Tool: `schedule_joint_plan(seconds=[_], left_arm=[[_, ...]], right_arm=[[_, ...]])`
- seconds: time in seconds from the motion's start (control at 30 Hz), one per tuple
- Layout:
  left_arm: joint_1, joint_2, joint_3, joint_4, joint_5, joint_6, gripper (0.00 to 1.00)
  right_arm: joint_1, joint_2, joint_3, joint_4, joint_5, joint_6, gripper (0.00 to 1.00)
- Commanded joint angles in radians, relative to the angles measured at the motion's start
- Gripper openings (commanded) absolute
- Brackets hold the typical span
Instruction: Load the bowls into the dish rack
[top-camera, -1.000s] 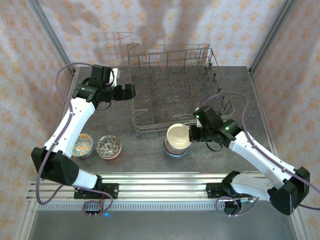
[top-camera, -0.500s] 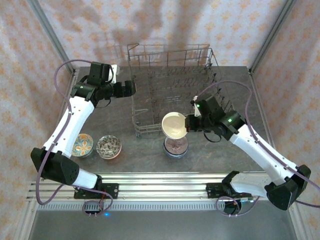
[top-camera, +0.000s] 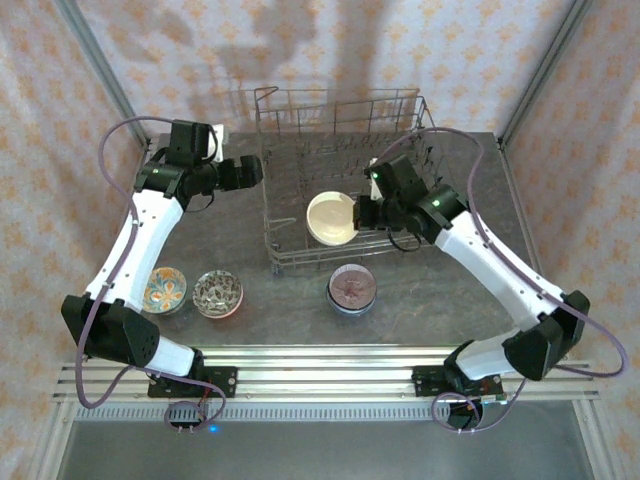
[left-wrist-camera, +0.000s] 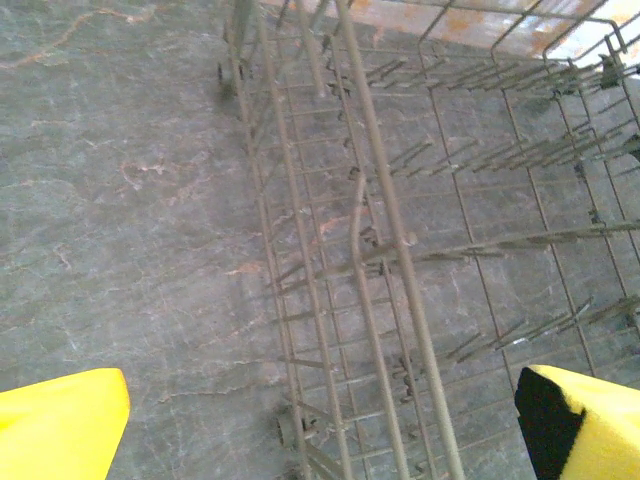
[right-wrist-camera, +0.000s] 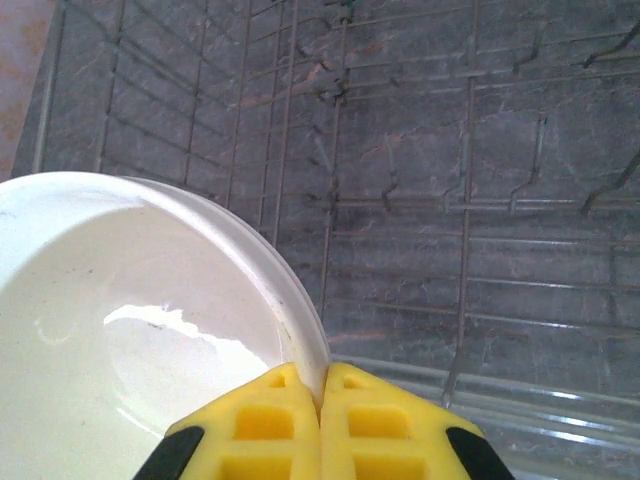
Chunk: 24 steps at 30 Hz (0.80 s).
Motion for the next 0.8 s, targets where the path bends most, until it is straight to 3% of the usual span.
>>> schedule_joint_plan(seconds=[0.0,0.23,0.47,0.77], left_arm=[[0.015,-0.043,0.015,-0.017,-0.019,0.007,0.99],[0.015,-0.025,0.008,-0.013,-0.031,0.006,0.99],[0.017,0.019,0.054,-0.028,-0.056,0.008,0.99],[0.018,0.103,0.118,-0.036,-0.075,-0.026,0.99]], right_arm=[[-0.042,0.027,0.093,0.058,0.028,0.021,0.00],[-0.121,0.127,0.262,-0.011,0.101,0.009,0.00],[-0.277,0.189,0.336,-0.037,0.139,0.017,0.00],[-0.312,0.303,0.437,-0.177,0.486,-0.120,0.00]])
